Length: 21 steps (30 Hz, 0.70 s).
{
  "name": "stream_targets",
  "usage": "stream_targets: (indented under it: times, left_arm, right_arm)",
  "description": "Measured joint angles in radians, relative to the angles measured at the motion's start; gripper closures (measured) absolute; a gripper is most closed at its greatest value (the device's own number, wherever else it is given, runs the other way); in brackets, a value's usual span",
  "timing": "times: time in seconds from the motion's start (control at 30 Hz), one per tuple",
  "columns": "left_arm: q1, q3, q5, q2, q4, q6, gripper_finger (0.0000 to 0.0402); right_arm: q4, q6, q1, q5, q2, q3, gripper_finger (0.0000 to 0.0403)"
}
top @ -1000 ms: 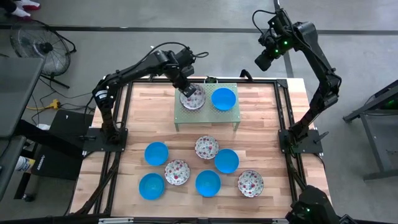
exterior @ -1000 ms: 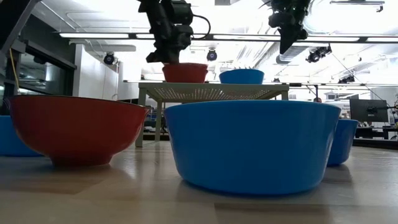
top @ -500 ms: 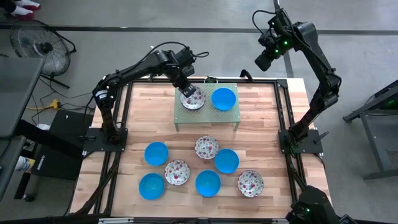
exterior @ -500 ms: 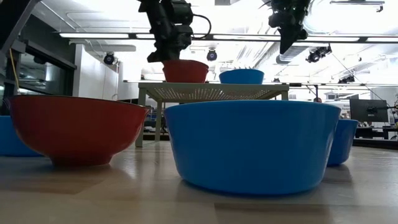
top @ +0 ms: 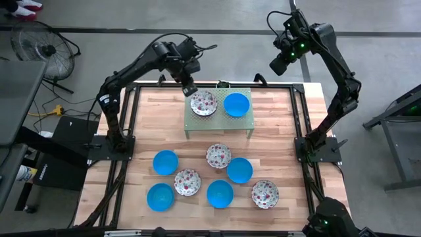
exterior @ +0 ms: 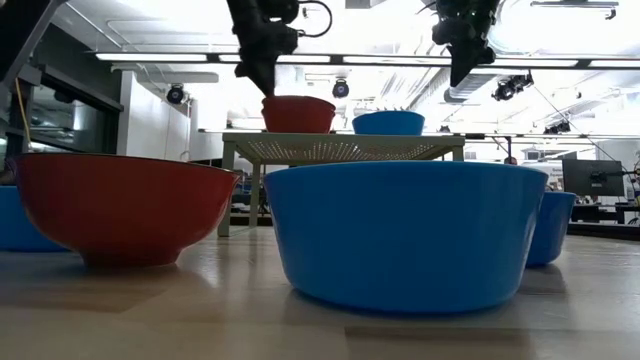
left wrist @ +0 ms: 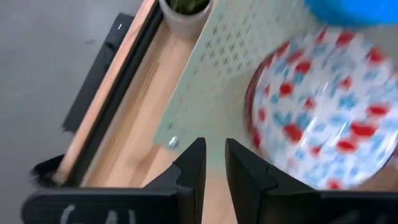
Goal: Pick & Place Mini bowls
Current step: Stack the patterned red bowl on the patterned red bowl on the shelf
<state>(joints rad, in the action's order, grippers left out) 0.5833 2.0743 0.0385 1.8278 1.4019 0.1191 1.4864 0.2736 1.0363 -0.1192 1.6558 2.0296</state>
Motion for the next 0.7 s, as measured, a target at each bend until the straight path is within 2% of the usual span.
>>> stream_targets:
  times: [0.27, 0.7]
  left_arm:
    - [-0.022, 0.034, -0.015, -0.019, 0.173, 0.122, 0.0344]
    - [-0.068, 0.031, 0.003, -0.074, 0.171, 0.198, 0.0344]
  right_arm:
    - [0.000, -0.022, 0.000, 0.000, 0.000, 0.000, 0.0402]
    - [0.000, -0.045, 0.000, -0.003, 0.000, 0.000, 0.0402]
